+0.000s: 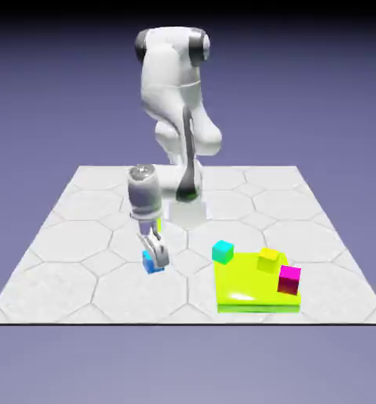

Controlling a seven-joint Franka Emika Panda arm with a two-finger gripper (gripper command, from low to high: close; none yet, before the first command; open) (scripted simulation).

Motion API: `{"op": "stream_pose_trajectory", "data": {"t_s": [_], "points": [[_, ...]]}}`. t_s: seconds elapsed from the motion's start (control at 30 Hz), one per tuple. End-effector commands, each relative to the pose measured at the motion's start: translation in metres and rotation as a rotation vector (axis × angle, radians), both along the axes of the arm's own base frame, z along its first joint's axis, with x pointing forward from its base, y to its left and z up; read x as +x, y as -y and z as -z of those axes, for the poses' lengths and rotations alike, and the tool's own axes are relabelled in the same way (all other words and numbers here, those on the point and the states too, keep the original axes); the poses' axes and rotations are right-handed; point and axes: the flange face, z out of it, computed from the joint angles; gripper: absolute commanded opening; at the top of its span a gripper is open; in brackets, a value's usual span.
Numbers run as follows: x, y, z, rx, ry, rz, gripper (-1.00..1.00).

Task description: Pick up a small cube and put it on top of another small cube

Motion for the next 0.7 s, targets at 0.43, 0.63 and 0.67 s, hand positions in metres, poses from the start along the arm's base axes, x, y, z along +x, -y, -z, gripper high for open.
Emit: {"op": "stream_pose_trajectory", "data": {"t_s": [0.43, 0.63, 0.67], "points": [[-0.049, -0.189, -0.100, 0.003, 0.000, -0.523, -1.00], [-0.051, -0.191, -0.032, 0.002, -0.001, -0.523, -1.00], [-0.052, -0.191, -0.030, 0.003, 0.000, -0.523, -1.00]]}}
